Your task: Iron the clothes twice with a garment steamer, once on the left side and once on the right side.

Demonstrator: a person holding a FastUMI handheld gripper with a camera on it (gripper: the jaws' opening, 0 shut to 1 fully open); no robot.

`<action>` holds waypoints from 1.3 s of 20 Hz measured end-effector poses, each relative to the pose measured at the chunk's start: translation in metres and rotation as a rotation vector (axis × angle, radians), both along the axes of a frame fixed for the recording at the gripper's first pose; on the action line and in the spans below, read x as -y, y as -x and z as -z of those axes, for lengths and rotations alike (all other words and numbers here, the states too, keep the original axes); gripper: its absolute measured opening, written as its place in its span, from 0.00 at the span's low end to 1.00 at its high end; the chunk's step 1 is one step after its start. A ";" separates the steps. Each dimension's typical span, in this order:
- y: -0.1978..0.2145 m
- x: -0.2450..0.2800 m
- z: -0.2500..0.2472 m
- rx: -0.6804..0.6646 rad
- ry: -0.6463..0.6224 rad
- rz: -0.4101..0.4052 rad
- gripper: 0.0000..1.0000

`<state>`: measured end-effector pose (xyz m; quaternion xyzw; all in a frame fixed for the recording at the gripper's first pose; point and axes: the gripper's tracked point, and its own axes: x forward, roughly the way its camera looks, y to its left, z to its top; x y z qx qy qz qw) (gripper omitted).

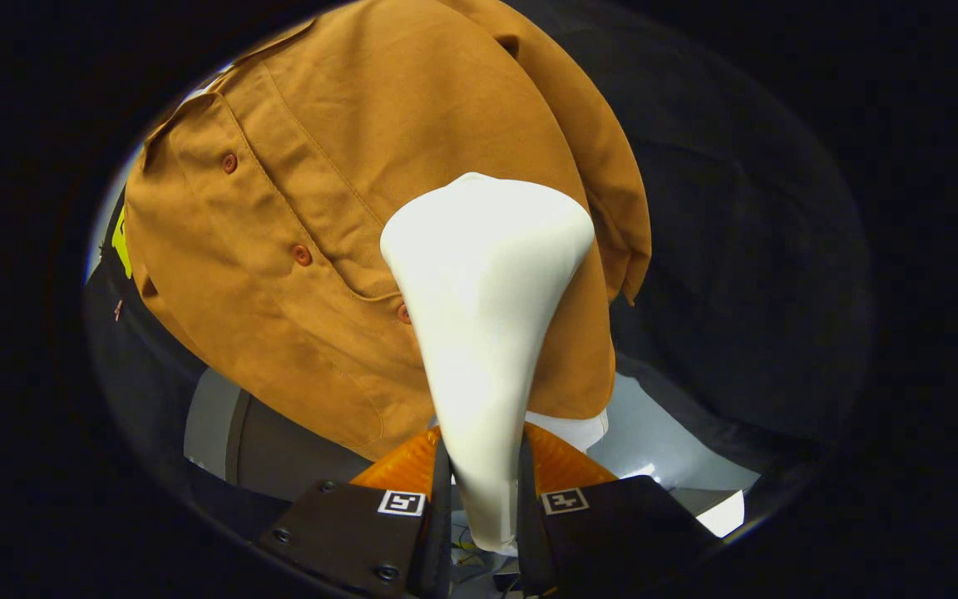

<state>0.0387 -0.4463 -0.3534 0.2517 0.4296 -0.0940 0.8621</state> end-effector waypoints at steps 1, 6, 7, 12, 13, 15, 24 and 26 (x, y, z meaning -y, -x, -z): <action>0.002 -0.001 0.000 0.000 0.000 0.004 0.36; 0.015 -0.009 -0.039 0.066 0.072 0.022 0.36; 0.016 -0.012 -0.052 0.092 0.091 0.026 0.36; 0.020 -0.031 -0.126 0.217 0.191 0.028 0.36; 0.020 -0.039 -0.147 0.241 0.208 0.025 0.36; 0.017 -0.057 -0.179 0.295 0.229 0.006 0.36; -0.002 -0.152 -0.286 0.531 0.286 -0.096 0.36; -0.009 -0.178 -0.304 0.575 0.295 -0.129 0.36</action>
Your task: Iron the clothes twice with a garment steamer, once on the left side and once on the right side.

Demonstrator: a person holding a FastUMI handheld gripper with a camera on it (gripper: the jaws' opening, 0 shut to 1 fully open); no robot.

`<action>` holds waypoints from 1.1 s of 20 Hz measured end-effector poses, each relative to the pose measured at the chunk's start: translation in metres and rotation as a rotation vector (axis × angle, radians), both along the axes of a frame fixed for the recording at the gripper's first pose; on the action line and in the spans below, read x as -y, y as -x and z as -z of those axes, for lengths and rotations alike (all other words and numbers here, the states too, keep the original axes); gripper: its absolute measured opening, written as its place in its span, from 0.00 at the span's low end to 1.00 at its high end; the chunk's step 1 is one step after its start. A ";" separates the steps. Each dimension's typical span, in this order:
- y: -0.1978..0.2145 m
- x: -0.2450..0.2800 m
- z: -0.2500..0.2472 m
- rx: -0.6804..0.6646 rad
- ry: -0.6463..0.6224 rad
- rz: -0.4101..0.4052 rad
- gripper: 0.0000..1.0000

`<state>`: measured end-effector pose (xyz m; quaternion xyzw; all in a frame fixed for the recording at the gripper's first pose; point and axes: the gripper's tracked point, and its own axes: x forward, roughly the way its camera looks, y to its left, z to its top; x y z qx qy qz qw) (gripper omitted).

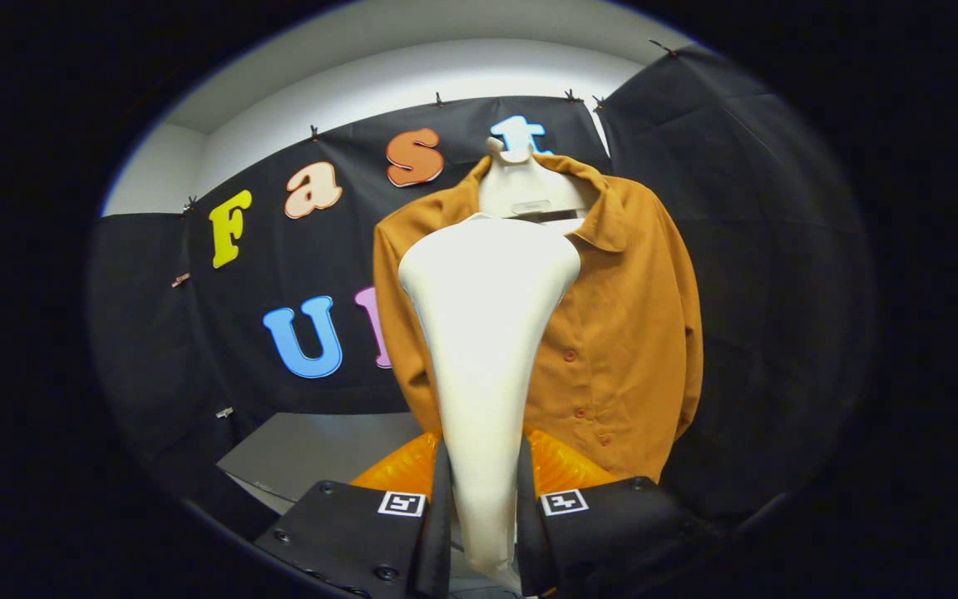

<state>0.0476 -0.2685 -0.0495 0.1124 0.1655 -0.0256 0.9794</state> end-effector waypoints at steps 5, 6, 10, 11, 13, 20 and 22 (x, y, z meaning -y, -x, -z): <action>-0.012 -0.062 -0.033 0.074 0.021 -0.062 0.35; -0.014 -0.077 -0.037 0.088 0.019 -0.082 0.35; -0.017 -0.134 -0.048 0.123 0.037 -0.158 0.35; -0.017 -0.147 -0.051 0.135 0.042 -0.175 0.35; -0.017 -0.169 -0.055 0.156 0.048 -0.188 0.35; -0.010 -0.224 -0.061 0.217 0.043 -0.190 0.35; -0.008 -0.227 -0.057 0.214 0.047 -0.178 0.35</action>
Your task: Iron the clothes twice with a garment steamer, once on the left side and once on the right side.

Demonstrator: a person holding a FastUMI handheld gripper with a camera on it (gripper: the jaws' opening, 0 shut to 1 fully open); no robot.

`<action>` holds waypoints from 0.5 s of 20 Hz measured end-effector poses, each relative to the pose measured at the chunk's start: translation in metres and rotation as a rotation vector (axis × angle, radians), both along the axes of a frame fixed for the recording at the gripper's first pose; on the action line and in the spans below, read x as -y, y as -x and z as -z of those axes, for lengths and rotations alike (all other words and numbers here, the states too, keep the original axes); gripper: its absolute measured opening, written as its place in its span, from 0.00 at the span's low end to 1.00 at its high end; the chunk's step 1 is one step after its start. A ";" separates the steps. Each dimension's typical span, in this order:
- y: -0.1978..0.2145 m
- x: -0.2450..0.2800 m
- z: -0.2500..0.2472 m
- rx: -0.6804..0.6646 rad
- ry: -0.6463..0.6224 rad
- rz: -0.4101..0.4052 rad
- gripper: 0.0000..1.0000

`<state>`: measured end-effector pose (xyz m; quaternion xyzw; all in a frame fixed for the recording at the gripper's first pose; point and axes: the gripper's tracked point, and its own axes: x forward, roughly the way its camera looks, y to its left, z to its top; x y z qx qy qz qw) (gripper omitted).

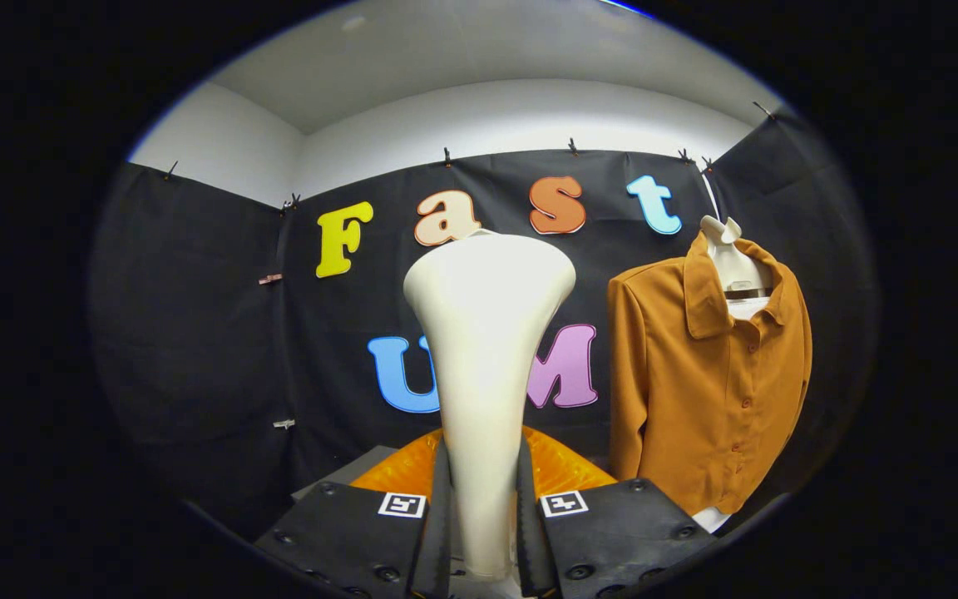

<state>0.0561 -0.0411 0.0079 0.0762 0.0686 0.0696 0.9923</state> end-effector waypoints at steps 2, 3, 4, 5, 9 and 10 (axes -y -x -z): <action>0.001 -0.001 0.002 -0.002 0.000 0.012 0.35; 0.002 -0.001 0.002 0.000 0.002 0.020 0.35; 0.003 0.002 0.002 0.002 0.011 0.030 0.35; 0.004 0.003 0.002 0.003 0.020 0.039 0.35; 0.007 0.007 -0.002 0.019 0.015 0.050 0.35; 0.007 0.008 -0.003 0.022 0.012 0.052 0.35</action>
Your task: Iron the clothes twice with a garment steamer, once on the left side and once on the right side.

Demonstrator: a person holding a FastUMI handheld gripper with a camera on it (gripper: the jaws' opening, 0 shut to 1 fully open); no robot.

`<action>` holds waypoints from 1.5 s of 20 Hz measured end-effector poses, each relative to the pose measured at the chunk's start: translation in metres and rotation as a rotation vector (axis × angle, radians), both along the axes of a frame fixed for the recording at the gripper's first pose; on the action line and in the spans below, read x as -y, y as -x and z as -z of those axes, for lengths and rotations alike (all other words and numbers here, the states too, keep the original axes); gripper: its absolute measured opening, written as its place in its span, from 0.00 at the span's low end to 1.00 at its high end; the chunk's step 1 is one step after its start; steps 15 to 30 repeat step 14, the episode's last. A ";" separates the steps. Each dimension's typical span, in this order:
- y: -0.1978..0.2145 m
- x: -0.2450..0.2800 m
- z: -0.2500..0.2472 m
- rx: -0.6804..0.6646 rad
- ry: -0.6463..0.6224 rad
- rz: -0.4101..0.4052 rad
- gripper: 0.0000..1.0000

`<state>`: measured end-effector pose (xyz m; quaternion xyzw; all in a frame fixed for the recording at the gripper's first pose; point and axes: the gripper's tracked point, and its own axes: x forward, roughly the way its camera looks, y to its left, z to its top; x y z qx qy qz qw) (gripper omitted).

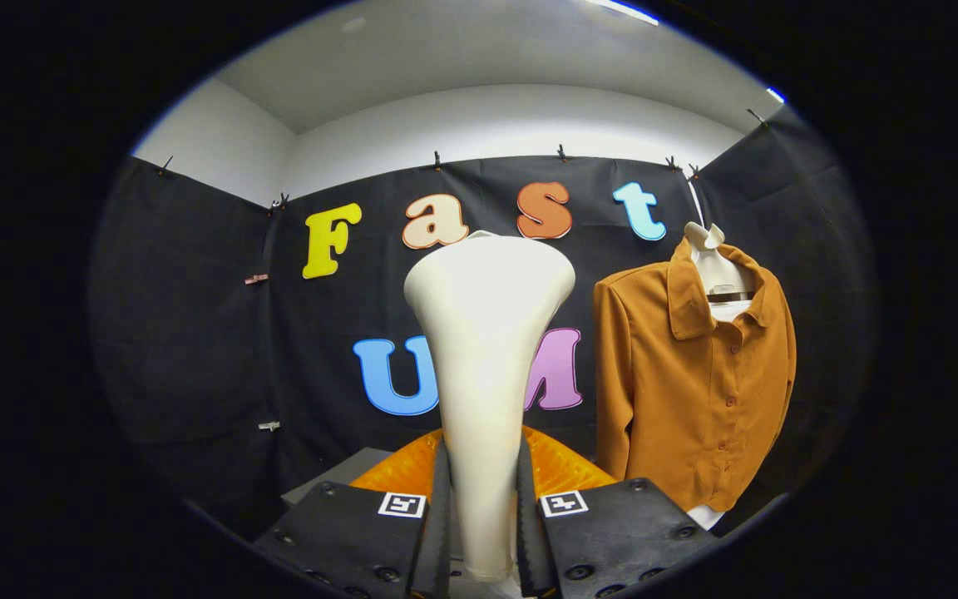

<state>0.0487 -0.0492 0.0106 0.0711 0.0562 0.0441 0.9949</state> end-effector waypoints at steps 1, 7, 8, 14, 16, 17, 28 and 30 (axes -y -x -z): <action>0.001 0.001 -0.001 0.004 -0.002 0.002 0.35; 0.004 0.000 -0.002 0.009 0.004 -0.003 0.35; 0.005 -0.001 -0.003 0.010 0.005 -0.006 0.35; 0.008 -0.003 -0.004 0.017 0.020 -0.010 0.35; 0.008 -0.003 -0.004 0.017 0.020 -0.010 0.35; 0.008 -0.003 -0.004 0.017 0.020 -0.010 0.35; 0.008 -0.003 -0.004 0.017 0.020 -0.010 0.35; 0.008 -0.003 -0.004 0.017 0.020 -0.010 0.35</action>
